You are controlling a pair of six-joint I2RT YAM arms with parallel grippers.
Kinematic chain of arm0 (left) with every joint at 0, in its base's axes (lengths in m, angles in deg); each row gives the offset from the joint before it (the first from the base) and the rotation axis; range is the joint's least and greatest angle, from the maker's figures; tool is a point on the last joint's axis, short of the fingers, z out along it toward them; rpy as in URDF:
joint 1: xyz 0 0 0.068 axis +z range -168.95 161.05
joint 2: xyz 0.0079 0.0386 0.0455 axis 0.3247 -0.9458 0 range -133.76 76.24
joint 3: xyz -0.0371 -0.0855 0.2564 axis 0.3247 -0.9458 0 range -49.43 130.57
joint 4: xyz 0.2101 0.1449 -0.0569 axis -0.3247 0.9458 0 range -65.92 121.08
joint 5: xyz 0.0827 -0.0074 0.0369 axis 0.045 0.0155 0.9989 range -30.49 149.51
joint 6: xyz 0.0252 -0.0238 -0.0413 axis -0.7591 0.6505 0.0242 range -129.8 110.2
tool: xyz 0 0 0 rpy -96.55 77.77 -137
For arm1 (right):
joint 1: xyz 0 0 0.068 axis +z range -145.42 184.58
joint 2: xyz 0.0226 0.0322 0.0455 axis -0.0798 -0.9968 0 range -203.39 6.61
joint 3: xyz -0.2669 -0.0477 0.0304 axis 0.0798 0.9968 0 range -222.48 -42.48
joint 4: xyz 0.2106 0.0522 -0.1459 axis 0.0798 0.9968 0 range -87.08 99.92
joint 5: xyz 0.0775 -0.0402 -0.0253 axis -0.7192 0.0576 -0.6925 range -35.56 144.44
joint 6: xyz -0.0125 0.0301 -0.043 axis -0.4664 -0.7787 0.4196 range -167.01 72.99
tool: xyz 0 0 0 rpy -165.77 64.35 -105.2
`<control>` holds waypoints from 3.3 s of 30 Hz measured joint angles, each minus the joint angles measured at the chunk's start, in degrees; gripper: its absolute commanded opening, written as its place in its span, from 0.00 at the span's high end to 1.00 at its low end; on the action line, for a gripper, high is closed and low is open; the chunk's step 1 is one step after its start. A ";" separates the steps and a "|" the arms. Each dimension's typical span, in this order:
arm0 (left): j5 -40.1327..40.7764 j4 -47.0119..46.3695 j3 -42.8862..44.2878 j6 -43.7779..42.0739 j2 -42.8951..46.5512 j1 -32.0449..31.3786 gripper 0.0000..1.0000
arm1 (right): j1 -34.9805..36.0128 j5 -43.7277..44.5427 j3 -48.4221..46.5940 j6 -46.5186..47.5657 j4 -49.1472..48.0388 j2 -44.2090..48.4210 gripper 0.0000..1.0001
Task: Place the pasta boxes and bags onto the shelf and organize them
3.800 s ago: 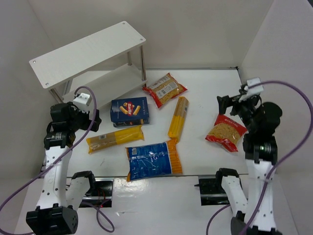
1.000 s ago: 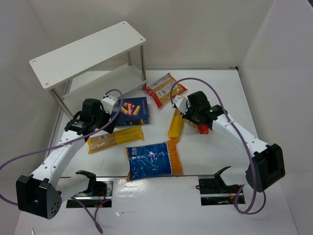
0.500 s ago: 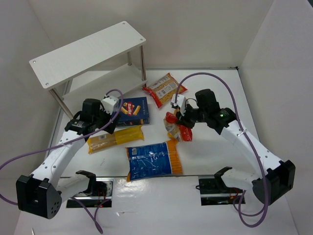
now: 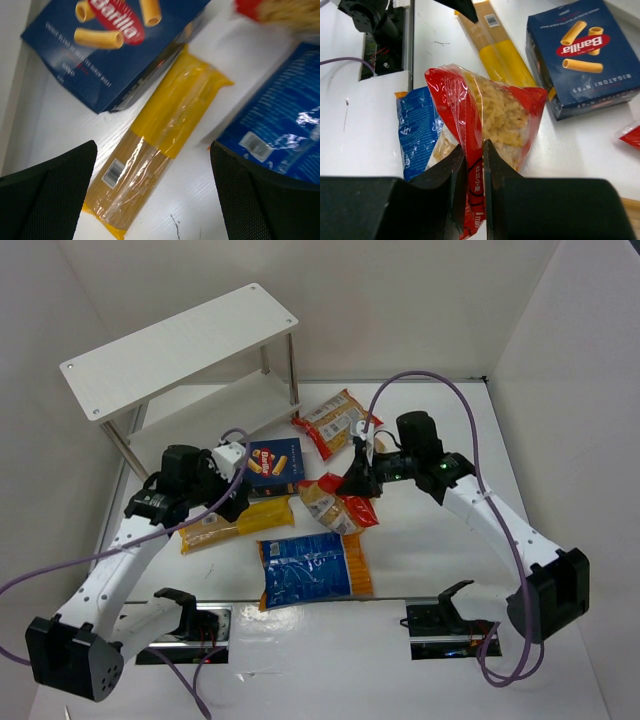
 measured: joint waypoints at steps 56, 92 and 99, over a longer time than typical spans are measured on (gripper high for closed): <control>-55.65 -1.49 2.19 -34.77 -10.56 0.70 0.01 | 6.62 -25.99 -22.12 -2.47 5.81 -22.14 1.00; -49.88 -13.07 8.96 -9.86 -15.34 -7.23 1.00 | -4.83 -20.31 -26.38 -11.85 0.61 -22.40 0.00; -48.37 -13.86 8.57 -9.57 -14.84 -7.34 0.76 | -7.30 -14.08 -23.91 -9.70 0.52 -20.31 0.00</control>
